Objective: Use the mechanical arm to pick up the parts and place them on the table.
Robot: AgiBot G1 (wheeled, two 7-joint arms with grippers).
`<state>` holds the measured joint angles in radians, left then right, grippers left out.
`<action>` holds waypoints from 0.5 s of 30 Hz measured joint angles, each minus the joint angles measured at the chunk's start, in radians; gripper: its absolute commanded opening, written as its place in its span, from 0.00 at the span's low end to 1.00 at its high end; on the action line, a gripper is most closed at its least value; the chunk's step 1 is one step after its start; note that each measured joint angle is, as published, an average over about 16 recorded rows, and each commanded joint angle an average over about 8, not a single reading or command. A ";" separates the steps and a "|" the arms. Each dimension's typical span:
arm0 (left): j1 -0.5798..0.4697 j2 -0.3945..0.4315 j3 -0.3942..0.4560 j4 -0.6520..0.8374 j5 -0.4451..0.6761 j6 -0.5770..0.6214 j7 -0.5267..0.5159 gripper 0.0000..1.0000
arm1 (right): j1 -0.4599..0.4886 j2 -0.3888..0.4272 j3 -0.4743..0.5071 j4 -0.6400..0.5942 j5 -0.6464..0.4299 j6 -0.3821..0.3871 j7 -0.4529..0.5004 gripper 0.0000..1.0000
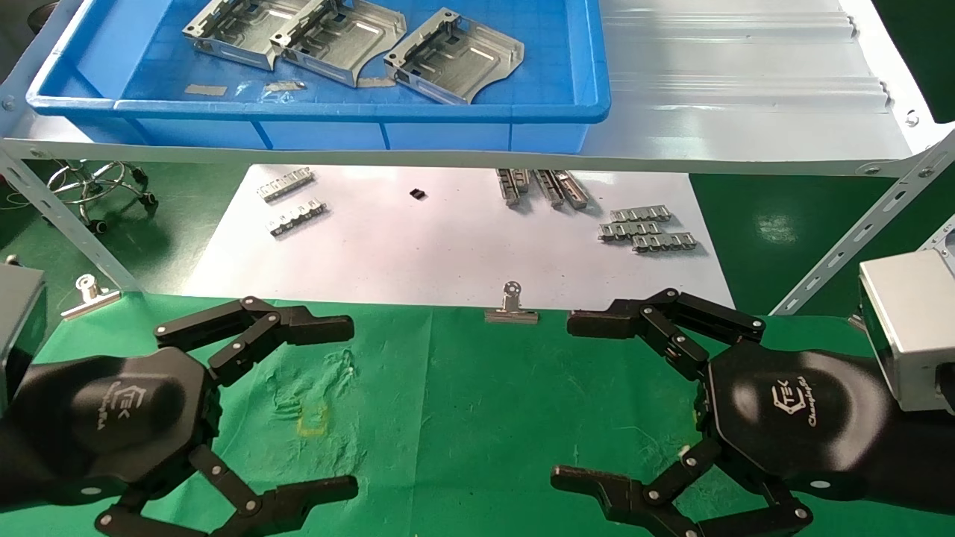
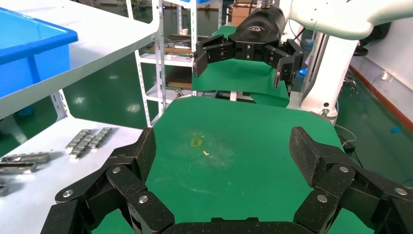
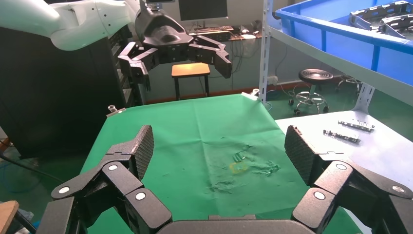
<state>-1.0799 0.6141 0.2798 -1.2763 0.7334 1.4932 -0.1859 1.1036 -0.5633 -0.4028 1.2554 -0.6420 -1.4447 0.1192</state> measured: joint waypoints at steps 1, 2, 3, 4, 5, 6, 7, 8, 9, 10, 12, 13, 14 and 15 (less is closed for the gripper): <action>0.000 0.000 0.000 0.000 0.000 0.000 0.000 1.00 | 0.000 0.000 0.000 0.000 0.000 0.000 0.000 1.00; 0.000 0.000 0.000 0.000 0.000 0.000 0.000 1.00 | 0.000 0.000 0.000 0.000 0.000 0.000 0.000 1.00; 0.000 0.000 0.000 0.000 0.000 0.000 0.000 1.00 | 0.000 0.000 0.000 0.000 0.000 0.000 0.000 1.00; 0.000 0.000 0.000 0.000 0.000 0.000 0.000 1.00 | 0.000 0.000 0.000 0.000 0.000 0.000 0.000 1.00; 0.000 0.000 0.000 0.000 0.000 0.000 0.000 1.00 | 0.000 0.000 0.000 0.000 0.000 0.000 0.000 1.00; 0.000 0.000 0.000 0.000 0.000 0.000 0.000 1.00 | 0.000 0.000 0.000 0.000 0.000 0.000 0.000 1.00; 0.000 0.000 0.000 0.000 0.000 0.000 0.000 1.00 | 0.000 0.000 0.000 0.000 0.000 0.000 0.000 1.00; 0.000 0.000 0.000 0.000 0.000 0.000 0.000 1.00 | 0.000 0.000 0.000 0.000 0.000 0.000 0.000 1.00; 0.000 0.000 0.000 0.000 0.000 0.000 0.000 1.00 | 0.000 0.000 0.000 0.000 0.000 0.000 0.000 1.00; 0.000 0.000 0.000 0.000 0.000 0.000 0.000 1.00 | 0.000 0.000 0.000 0.000 0.000 0.000 0.000 1.00; 0.000 0.000 0.000 0.000 0.000 0.000 0.000 1.00 | 0.000 0.000 0.000 0.000 0.000 0.000 0.000 1.00; 0.000 0.000 0.000 0.000 0.000 0.000 0.000 1.00 | 0.000 0.000 0.000 0.000 0.000 0.000 0.000 0.98; 0.000 0.000 0.000 0.000 0.000 0.000 0.000 1.00 | 0.000 0.000 0.000 0.000 0.000 0.000 0.000 0.88; 0.000 0.000 0.000 0.000 0.000 0.000 0.000 1.00 | 0.000 0.000 0.000 0.000 0.000 0.000 0.000 0.76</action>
<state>-1.0799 0.6141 0.2798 -1.2763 0.7334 1.4932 -0.1859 1.1036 -0.5633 -0.4028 1.2554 -0.6420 -1.4447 0.1192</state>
